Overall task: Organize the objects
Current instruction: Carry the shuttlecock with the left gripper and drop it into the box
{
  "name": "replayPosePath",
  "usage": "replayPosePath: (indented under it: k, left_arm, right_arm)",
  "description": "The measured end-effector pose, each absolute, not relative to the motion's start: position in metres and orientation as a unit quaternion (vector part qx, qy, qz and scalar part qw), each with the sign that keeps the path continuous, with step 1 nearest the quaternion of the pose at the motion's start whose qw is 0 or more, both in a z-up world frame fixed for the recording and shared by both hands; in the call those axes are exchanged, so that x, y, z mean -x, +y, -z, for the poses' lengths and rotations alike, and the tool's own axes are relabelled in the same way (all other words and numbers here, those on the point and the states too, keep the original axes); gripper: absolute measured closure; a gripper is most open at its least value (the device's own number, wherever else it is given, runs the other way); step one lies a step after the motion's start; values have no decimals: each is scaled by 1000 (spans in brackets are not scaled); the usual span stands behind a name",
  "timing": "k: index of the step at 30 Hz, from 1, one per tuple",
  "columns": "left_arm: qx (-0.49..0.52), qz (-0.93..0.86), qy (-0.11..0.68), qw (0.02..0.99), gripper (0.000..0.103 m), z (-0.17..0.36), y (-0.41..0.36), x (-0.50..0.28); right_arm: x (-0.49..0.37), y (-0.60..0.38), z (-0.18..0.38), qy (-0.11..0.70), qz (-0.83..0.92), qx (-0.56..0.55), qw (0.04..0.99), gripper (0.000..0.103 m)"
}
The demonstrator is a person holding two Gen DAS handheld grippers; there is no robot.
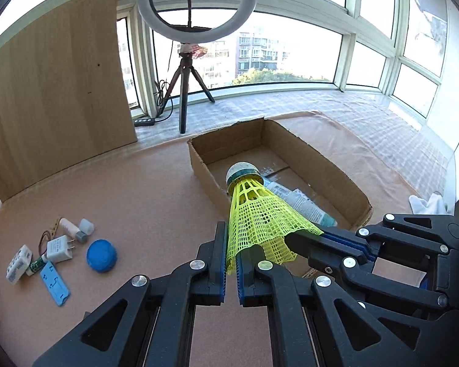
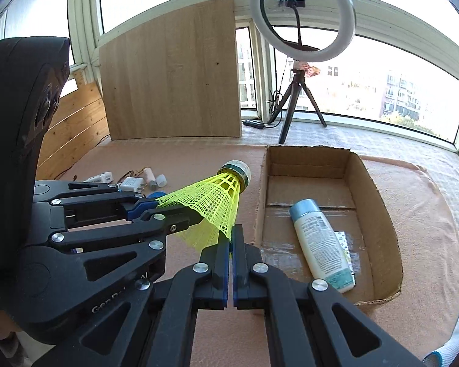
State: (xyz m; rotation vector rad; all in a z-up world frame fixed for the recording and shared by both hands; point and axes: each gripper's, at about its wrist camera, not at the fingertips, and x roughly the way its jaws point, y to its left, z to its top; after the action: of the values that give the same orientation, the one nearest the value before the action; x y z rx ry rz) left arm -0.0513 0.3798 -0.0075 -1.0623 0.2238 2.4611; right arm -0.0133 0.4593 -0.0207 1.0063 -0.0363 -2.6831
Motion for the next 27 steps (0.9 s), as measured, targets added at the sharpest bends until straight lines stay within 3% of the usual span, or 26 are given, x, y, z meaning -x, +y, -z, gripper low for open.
replayPosePath:
  k: [7,18,20,22,24,27]
  left_arm:
    - [392,-879,95,255,98,18,442,73]
    - [400,-874,100,259,96,23,470,88]
    - [403,-876,100,246,78,25,467,89]
    - [403,-884,102,212,36,26,459,92]
    - [396,-894,95,185,19,24,445,92]
    - [395,-896,70,189,12,19,425,91]
  right_arm:
    - [27,513,27,-34,929,-353,106,101]
    - [39,541,35,-39,929,-355,92,101]
    - [41,544,39,-36,930,-358,72,100]
    - [41,549,42,-43,929,-362,68,98]
    - [38,552,42,-45,929,-361,62,95]
    - [37,553,42,-50,929,-363,56,79]
